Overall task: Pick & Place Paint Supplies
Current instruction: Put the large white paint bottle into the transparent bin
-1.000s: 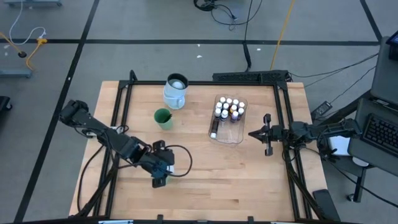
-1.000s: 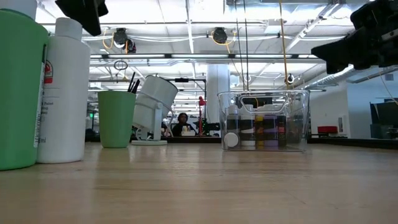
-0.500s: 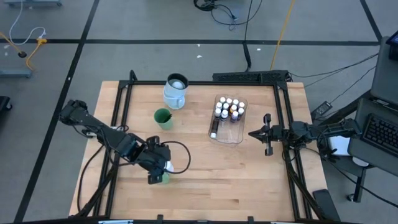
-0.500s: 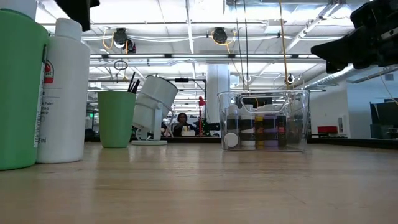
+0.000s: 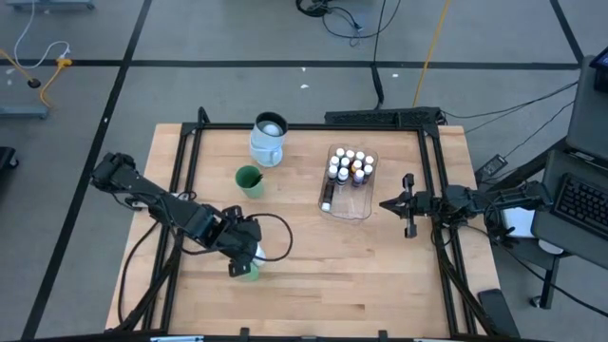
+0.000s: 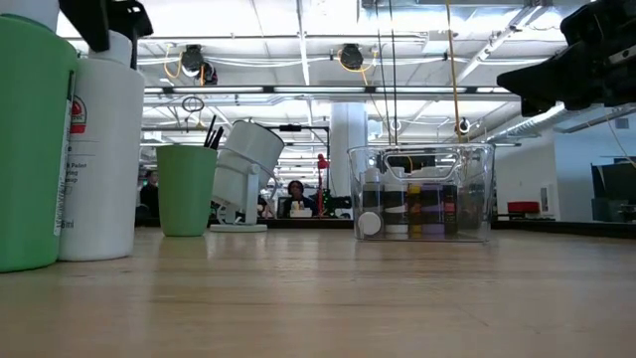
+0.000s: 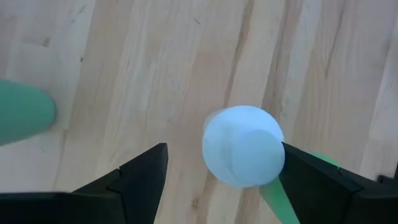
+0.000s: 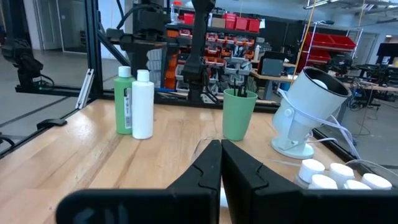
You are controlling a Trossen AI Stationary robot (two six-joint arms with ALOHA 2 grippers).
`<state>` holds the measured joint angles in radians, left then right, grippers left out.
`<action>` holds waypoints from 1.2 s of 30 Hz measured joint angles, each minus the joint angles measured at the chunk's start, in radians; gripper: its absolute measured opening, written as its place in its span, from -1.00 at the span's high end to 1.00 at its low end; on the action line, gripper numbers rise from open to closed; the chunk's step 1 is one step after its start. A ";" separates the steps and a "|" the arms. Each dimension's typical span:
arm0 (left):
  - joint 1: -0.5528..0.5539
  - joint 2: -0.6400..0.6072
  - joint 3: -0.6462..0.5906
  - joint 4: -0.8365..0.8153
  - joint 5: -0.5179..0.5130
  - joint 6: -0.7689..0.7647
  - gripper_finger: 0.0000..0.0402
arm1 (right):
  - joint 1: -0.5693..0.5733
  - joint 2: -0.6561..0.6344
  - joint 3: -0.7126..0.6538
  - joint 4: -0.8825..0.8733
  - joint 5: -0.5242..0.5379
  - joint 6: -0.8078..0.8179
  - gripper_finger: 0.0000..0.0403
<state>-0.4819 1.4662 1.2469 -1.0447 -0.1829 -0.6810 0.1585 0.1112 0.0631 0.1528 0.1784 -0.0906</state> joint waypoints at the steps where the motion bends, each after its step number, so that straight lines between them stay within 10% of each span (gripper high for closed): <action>1: 0.003 0.000 0.000 0.000 0.000 0.000 -0.48 | 0.000 0.000 0.000 0.000 0.000 0.000 0.98; 11: 0.011 0.000 0.000 0.000 -0.024 0.017 -0.44 | 0.000 0.000 -0.001 -0.001 0.001 0.000 0.98; 26: 0.011 0.000 -0.001 0.003 -0.030 0.033 0.46 | 0.000 0.000 -0.002 -0.008 0.001 -0.008 0.98; 36: 0.013 0.001 0.029 0.077 -0.069 0.176 0.52 | 0.000 0.000 -0.002 -0.016 0.002 -0.008 0.98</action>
<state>-0.4684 1.4670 1.2755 -0.9677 -0.2520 -0.5051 0.1589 0.1112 0.0616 0.1368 0.1801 -0.0982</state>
